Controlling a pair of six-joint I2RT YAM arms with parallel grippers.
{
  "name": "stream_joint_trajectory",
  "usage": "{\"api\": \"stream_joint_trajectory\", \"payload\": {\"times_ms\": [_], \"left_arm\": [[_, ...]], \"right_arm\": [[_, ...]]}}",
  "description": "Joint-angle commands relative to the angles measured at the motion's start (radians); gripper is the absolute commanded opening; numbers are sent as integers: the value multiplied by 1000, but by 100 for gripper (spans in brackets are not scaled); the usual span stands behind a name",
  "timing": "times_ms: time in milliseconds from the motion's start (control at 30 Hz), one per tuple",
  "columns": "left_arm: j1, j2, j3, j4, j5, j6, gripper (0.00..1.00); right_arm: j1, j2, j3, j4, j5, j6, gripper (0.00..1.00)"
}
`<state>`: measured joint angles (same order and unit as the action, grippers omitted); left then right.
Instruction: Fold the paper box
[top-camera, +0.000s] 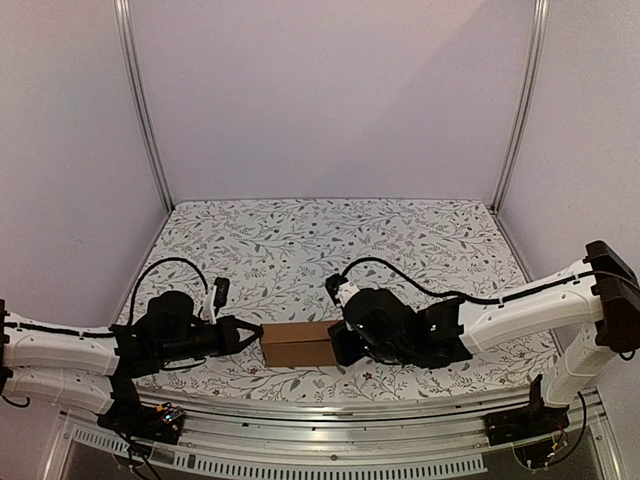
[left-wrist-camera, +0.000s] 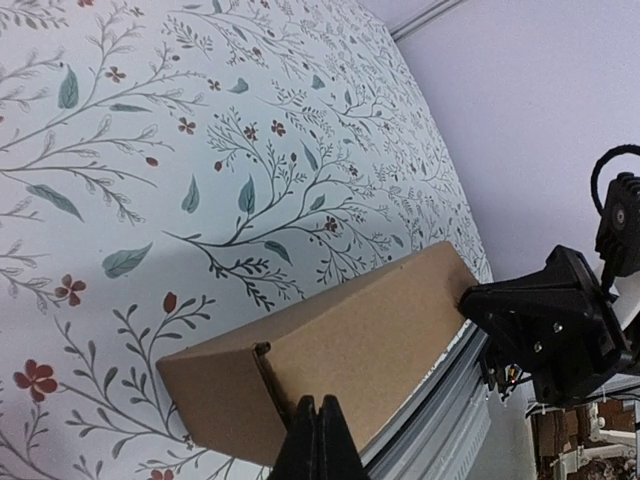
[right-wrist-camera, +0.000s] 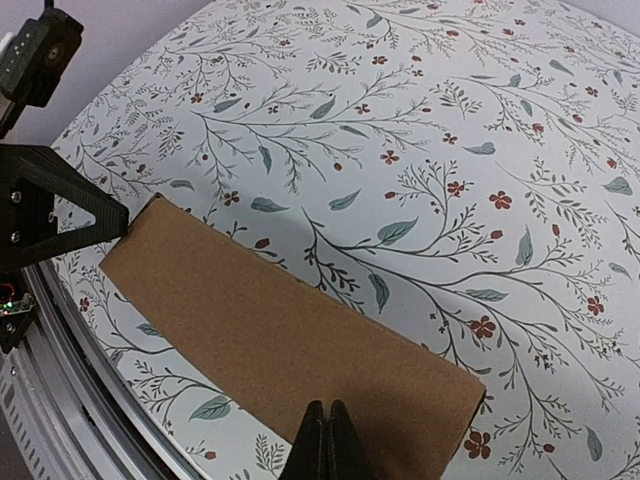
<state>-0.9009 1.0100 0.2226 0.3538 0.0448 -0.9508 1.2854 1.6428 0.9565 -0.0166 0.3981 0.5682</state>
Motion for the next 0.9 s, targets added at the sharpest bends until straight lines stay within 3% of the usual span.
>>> {"api": "stream_joint_trajectory", "payload": {"times_ms": [0,300,567,867], "left_arm": [[10,-10,-2,-181,-42,26,0],[10,36,12,-150,-35,25,0],[9,60,52,-173,-33,47,0],[10,-1,148,-341,-75,96,0]], "right_arm": [[-64,-95,13,-68,-152,-67,0],[-136,-166,0,-53,-422,-105,0],[-216,-209,-105,7,-515,-49,0],[-287,-207,-177,148,-658,-2,0]]}}
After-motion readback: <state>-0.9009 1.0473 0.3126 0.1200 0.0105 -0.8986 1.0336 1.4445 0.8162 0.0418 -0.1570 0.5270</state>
